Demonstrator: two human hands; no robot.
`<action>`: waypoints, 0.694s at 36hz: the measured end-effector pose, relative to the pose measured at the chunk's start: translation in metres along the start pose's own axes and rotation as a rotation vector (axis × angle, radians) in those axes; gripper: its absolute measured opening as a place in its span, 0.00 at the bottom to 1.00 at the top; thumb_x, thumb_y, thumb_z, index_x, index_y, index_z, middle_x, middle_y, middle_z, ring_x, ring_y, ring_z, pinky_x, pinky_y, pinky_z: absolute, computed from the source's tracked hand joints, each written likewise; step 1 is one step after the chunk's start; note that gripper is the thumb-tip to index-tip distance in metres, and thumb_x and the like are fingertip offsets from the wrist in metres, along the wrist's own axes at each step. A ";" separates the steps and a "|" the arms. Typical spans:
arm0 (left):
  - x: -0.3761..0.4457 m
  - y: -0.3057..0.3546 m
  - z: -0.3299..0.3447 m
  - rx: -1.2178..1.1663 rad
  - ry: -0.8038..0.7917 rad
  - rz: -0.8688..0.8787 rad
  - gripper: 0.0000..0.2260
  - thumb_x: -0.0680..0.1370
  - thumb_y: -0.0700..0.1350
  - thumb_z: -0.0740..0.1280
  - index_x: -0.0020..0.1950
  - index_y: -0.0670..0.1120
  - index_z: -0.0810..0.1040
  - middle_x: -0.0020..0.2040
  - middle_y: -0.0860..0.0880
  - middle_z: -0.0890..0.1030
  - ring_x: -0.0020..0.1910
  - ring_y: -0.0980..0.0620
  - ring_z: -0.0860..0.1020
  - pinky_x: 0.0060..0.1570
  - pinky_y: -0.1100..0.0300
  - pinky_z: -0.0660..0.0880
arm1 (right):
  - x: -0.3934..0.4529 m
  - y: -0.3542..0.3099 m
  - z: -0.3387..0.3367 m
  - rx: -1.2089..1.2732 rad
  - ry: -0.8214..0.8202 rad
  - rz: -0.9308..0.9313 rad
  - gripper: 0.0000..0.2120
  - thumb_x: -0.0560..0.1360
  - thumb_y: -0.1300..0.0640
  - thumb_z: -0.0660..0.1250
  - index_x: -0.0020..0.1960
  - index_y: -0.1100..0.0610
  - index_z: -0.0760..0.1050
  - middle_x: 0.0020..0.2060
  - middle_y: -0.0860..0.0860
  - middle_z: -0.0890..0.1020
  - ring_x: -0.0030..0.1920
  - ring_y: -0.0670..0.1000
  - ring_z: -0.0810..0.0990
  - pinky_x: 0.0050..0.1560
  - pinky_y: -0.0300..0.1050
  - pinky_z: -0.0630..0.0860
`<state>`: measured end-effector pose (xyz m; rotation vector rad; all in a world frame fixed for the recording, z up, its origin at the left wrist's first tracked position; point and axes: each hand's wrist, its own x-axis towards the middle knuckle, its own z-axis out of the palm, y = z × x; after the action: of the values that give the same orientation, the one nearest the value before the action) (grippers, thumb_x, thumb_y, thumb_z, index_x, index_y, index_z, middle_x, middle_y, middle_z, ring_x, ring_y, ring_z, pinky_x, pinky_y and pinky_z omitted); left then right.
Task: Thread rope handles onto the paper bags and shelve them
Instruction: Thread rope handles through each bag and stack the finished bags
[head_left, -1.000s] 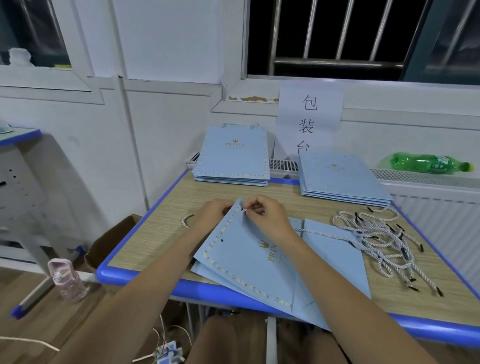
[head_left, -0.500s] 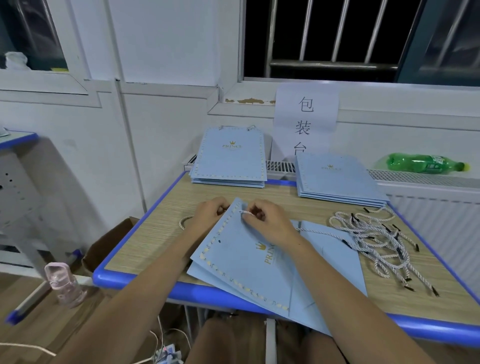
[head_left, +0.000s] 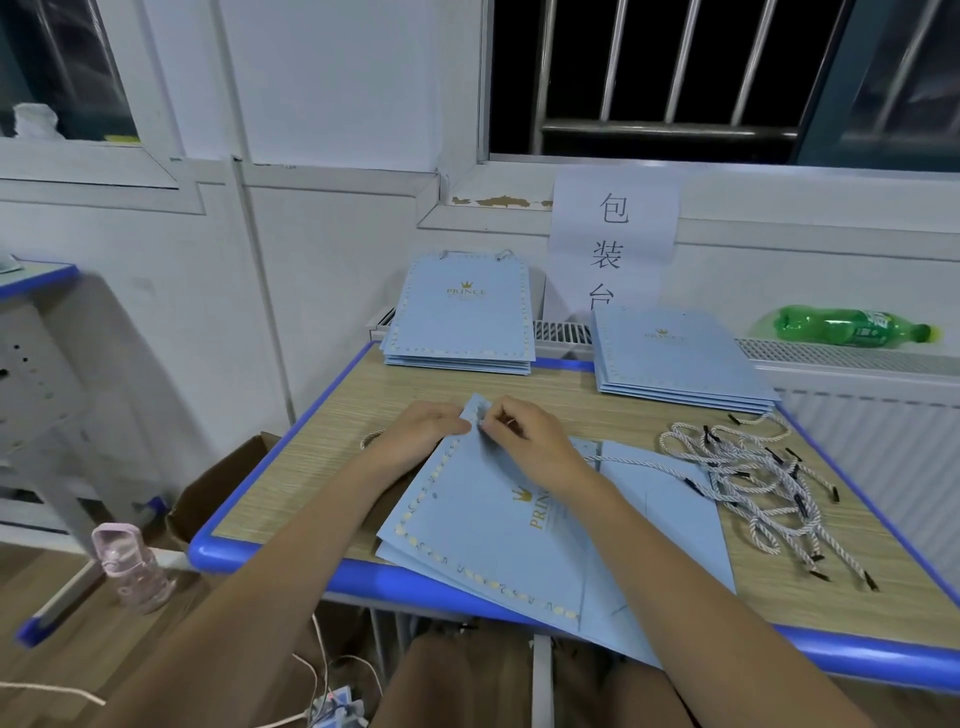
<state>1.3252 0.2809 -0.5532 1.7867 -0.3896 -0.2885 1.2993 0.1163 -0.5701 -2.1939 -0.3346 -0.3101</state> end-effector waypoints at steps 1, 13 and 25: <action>0.000 -0.001 0.000 0.015 0.004 0.001 0.05 0.77 0.36 0.62 0.41 0.39 0.73 0.36 0.43 0.72 0.33 0.50 0.71 0.32 0.64 0.68 | -0.001 -0.002 -0.001 0.085 0.030 0.032 0.11 0.79 0.58 0.61 0.39 0.51 0.72 0.37 0.47 0.75 0.37 0.46 0.71 0.41 0.38 0.68; -0.001 0.000 0.001 -0.003 0.036 0.079 0.10 0.77 0.32 0.60 0.50 0.38 0.81 0.40 0.46 0.82 0.38 0.50 0.80 0.40 0.60 0.75 | -0.002 -0.018 -0.009 0.428 0.142 0.116 0.13 0.80 0.63 0.59 0.38 0.55 0.72 0.35 0.45 0.79 0.31 0.42 0.71 0.34 0.31 0.68; 0.000 -0.003 -0.029 -0.039 0.177 0.030 0.09 0.76 0.33 0.61 0.41 0.39 0.79 0.35 0.49 0.82 0.32 0.53 0.80 0.32 0.64 0.74 | 0.003 -0.024 -0.091 -0.588 -0.057 0.188 0.04 0.76 0.56 0.64 0.47 0.53 0.77 0.37 0.46 0.72 0.42 0.50 0.72 0.41 0.43 0.66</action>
<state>1.3371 0.3067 -0.5489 1.7504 -0.2823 -0.1143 1.2848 0.0581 -0.4975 -2.7917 -0.0640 -0.2636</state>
